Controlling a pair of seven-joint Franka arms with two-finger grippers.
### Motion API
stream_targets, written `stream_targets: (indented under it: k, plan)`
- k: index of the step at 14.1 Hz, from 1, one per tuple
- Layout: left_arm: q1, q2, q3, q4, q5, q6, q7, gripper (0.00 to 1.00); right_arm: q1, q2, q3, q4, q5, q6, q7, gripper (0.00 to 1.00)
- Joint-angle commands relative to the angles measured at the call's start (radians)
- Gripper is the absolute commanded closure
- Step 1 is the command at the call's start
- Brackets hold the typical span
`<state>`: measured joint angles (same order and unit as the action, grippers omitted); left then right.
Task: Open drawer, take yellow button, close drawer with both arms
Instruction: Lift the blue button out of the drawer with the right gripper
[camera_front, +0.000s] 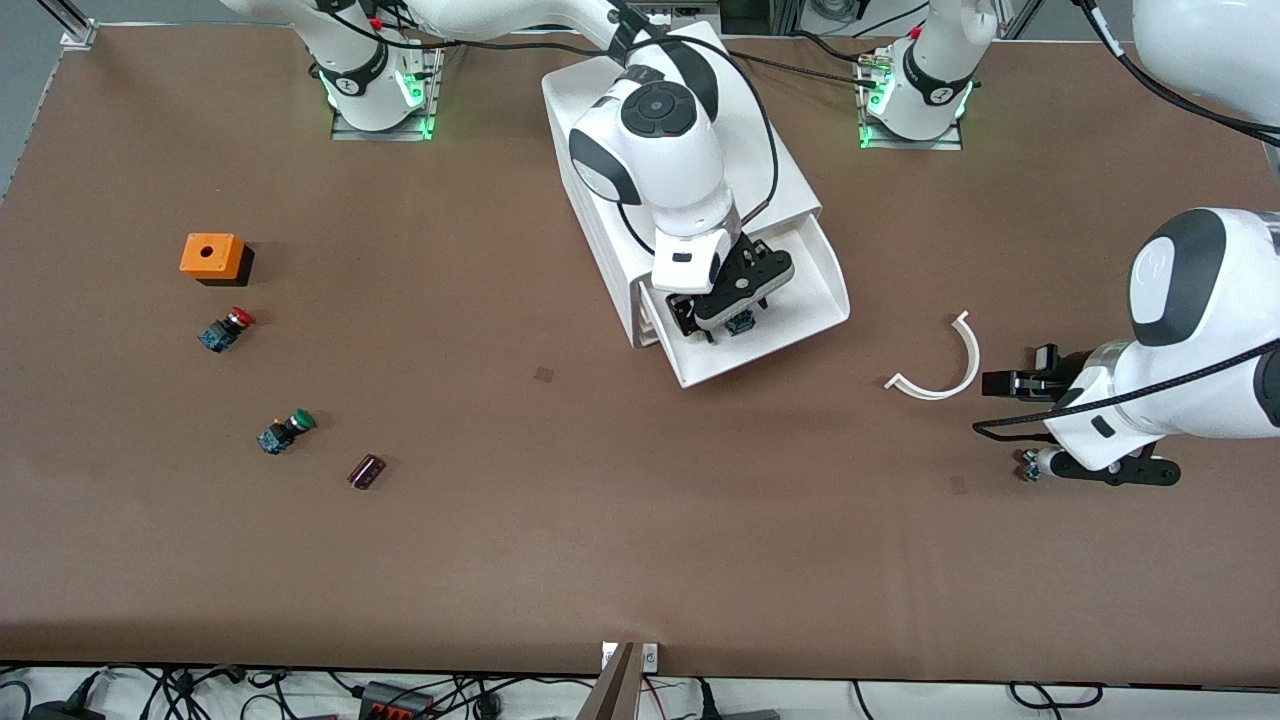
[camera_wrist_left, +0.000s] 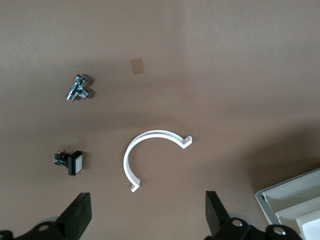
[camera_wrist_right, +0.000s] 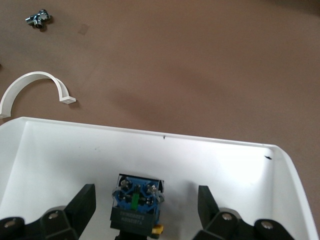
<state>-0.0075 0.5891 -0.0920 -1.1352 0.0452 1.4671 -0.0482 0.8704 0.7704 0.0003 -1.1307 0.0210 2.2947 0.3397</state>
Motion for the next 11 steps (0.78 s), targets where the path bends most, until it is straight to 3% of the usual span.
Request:
stream_targets:
  k: [1, 4, 9, 10, 11]
  plan:
    - [0.004, 0.006, -0.012, 0.014, 0.012, -0.005, -0.018, 0.00, 0.009, 0.020, 0.001, 0.040, -0.006, 0.000, 0.056, 0.19]
    - [0.003, 0.006, -0.014, 0.008, 0.013, -0.005, -0.018, 0.00, 0.007, 0.020, 0.001, 0.040, -0.006, 0.008, 0.059, 0.28]
    - [0.000, 0.006, -0.015, 0.006, 0.012, -0.005, -0.019, 0.00, 0.009, 0.023, 0.003, 0.038, 0.000, 0.009, 0.058, 0.29]
    - [0.000, 0.006, -0.015, 0.006, 0.012, -0.005, -0.019, 0.00, 0.013, 0.023, 0.003, 0.037, 0.000, 0.009, 0.058, 0.33]
    - [0.000, 0.006, -0.015, 0.006, 0.012, -0.005, -0.019, 0.00, 0.018, 0.021, 0.003, 0.037, 0.002, 0.006, 0.058, 0.44]
